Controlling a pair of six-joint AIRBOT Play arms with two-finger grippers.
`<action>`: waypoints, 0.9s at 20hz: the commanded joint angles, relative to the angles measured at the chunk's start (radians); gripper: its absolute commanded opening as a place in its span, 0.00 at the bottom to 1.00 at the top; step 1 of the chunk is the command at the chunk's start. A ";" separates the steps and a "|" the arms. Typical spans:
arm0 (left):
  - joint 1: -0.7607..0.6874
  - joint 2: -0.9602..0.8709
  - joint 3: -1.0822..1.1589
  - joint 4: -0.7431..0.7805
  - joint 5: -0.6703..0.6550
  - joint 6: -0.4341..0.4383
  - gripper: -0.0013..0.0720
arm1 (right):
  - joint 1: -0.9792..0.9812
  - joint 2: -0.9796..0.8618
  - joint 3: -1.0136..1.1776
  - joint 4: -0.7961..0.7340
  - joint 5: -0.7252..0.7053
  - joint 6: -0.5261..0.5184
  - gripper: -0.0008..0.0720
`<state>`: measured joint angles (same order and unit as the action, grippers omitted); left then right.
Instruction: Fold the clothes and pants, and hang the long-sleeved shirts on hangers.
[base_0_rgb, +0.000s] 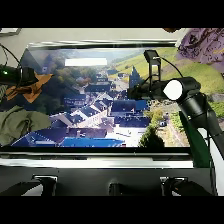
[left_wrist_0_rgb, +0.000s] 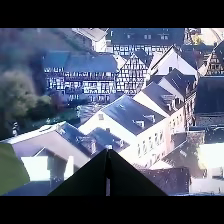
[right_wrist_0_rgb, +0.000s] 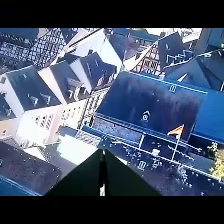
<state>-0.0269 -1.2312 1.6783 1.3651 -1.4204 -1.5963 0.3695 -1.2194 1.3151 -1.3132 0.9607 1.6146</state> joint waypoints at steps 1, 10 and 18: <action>-0.001 0.001 0.000 0.000 0.000 0.000 0.04 | 0.001 0.001 0.001 0.000 0.000 0.000 0.06; 0.000 0.001 0.000 0.002 0.000 0.000 0.11 | 0.001 0.001 0.001 0.000 -0.001 0.000 0.06; 0.295 -0.016 -0.238 0.319 0.055 -0.230 1.00 | 0.001 0.001 0.001 0.000 0.010 0.000 0.06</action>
<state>0.1394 -1.2457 1.5551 1.5955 -1.4445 -1.7641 0.3695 -1.2194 1.3151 -1.3132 0.9623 1.6146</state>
